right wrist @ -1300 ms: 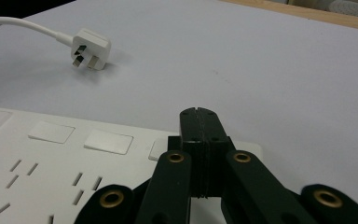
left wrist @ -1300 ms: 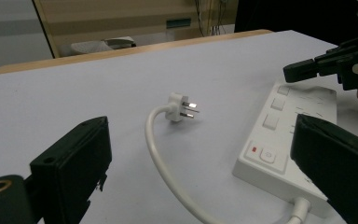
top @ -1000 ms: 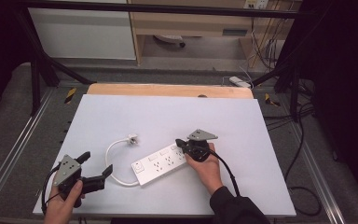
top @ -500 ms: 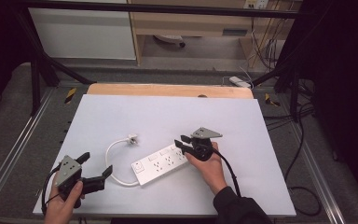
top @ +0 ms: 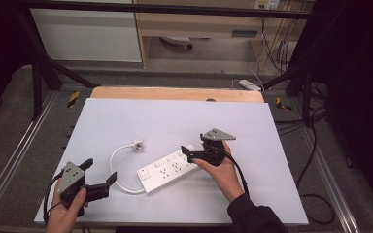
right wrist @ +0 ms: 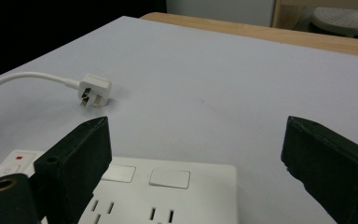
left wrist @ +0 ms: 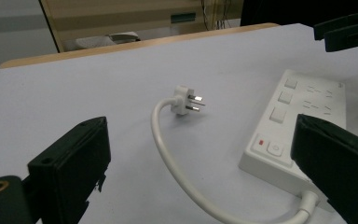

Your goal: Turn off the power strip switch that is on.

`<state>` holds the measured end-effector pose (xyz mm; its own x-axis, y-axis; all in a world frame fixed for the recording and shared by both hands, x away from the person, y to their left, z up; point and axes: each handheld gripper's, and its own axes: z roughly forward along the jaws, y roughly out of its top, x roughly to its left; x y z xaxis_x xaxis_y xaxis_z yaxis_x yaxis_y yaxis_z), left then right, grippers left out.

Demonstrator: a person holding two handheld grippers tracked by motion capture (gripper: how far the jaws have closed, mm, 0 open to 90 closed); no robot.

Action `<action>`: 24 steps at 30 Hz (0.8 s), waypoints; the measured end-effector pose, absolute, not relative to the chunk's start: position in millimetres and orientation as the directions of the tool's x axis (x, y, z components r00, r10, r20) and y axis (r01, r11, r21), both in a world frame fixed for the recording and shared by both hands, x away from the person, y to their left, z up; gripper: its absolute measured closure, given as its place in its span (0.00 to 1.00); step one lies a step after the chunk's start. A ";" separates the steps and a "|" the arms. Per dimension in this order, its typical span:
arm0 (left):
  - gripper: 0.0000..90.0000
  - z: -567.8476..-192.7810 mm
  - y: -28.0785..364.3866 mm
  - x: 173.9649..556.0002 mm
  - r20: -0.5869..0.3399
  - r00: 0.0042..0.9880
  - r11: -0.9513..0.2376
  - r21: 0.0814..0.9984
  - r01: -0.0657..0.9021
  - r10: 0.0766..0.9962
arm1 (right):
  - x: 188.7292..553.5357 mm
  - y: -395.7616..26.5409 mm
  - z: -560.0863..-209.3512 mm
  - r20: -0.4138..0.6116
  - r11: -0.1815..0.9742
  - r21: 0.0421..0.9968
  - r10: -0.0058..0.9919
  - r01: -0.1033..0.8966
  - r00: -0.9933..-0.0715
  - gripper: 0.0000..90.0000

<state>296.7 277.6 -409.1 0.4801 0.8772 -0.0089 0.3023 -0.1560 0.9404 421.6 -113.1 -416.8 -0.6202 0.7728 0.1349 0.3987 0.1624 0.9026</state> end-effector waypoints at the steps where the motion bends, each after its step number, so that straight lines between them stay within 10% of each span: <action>1: 0.05 -409.2 277.6 296.8 -0.009 0.481 -0.157 0.940 0.303 0.877 | 421.0 -112.9 -415.8 0.121 0.165 0.908 0.777 0.386 -0.617 0.08; 24: 0.05 -409.0 277.6 296.7 -0.010 0.483 -0.156 0.940 0.303 0.875 | 411.4 -161.3 -366.0 0.091 0.123 0.945 0.792 0.304 -0.604 0.04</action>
<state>296.7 277.6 -409.0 0.4833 0.8754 -0.0102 0.3026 -0.1561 0.9402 411.4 -161.3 -366.0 -0.6042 0.7916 0.0914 0.3037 0.1227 0.9448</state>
